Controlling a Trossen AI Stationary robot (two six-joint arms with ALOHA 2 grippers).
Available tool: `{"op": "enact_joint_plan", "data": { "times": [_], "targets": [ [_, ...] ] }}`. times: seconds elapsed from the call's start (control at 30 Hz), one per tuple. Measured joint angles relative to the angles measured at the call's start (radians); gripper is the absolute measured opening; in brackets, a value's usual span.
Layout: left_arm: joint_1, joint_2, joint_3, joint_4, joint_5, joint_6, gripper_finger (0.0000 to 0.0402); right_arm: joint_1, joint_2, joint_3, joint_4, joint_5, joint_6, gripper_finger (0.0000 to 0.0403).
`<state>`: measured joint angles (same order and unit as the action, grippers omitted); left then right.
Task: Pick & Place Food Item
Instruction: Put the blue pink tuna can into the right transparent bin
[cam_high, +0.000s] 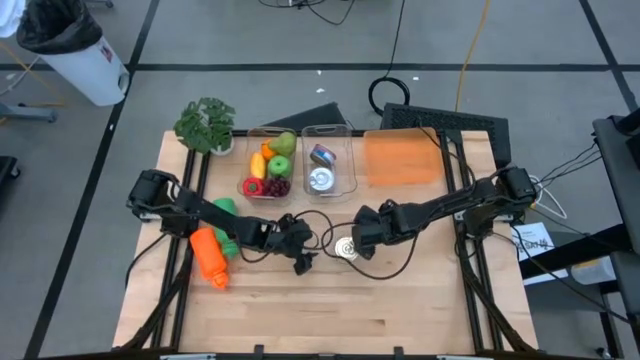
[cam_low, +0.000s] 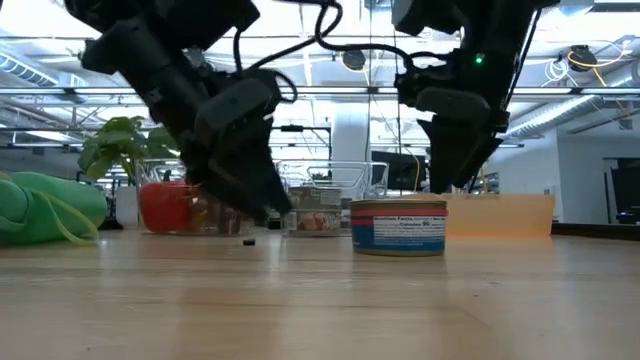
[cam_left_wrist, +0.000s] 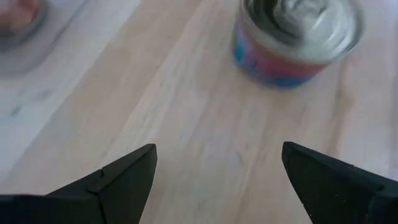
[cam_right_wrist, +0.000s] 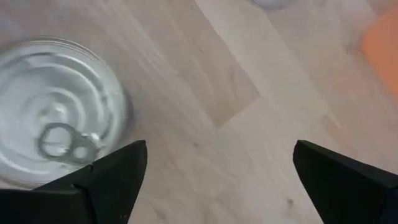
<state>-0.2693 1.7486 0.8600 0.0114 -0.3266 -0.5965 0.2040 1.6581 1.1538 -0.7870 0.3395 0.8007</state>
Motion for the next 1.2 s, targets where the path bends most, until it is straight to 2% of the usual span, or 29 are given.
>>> {"op": "enact_joint_plan", "data": {
  "times": [0.1,0.23,0.47,0.67,0.97,1.1,1.2],
  "targets": [
    [0.019,-0.01,0.002,0.021,0.031,0.046,0.036,0.013,-0.013,0.0,0.007,-0.034,0.005,0.0384],
    [0.032,-0.012,0.001,0.052,0.02,0.105,0.036,0.014,-0.012,0.0,0.029,-0.105,0.019,0.0384],
    [0.04,-0.011,0.001,0.125,0.007,0.173,0.036,0.01,-0.013,-0.02,0.073,-0.105,0.032,0.0384],
    [0.045,-0.009,0.001,0.125,0.009,0.177,0.036,-0.02,-0.015,-0.108,0.228,-0.136,0.011,0.0384],
    [0.045,-0.005,0.001,0.114,0.012,0.166,0.036,-0.047,-0.014,-0.108,0.088,-0.126,0.083,0.0384],
    [0.042,-0.005,0.001,0.114,0.012,0.173,0.036,-0.048,-0.011,-0.116,-0.01,-0.072,0.115,0.0384],
    [0.044,-0.005,0.001,0.114,0.012,0.169,0.036,-0.048,-0.013,-0.125,0.017,-0.073,0.13,0.0384]
  ]
}}
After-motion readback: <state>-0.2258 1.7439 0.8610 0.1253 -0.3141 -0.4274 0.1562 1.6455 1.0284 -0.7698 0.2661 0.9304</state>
